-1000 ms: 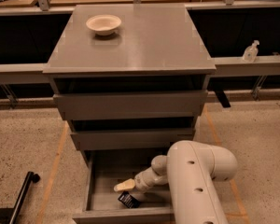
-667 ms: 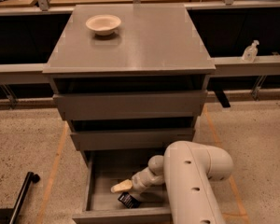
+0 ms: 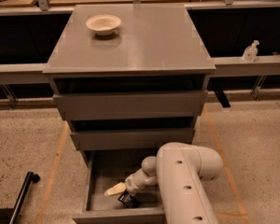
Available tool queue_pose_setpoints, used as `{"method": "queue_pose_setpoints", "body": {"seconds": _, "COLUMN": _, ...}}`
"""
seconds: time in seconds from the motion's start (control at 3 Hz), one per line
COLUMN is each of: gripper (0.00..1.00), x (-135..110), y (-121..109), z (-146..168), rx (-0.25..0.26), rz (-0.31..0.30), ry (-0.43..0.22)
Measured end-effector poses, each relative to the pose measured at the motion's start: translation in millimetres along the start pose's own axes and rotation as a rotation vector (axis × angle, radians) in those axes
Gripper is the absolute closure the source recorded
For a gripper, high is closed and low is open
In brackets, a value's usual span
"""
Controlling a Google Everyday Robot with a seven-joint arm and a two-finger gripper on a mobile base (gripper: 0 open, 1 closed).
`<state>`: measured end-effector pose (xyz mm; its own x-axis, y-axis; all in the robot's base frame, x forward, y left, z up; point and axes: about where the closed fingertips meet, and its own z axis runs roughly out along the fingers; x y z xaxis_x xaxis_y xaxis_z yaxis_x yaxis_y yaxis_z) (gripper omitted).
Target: Pick rxbar blueberry from bottom drawer and place on counter
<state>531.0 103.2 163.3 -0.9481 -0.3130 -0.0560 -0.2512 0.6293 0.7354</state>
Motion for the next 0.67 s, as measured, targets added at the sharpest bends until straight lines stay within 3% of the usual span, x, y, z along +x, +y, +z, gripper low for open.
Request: {"method": "queue_pose_setpoints", "body": {"seconds": 0.67, "gripper": 0.00, "x": 7.9, "y": -8.9, "z": 17.3, "rx": 0.013, "rz": 0.029, "ry": 0.034}}
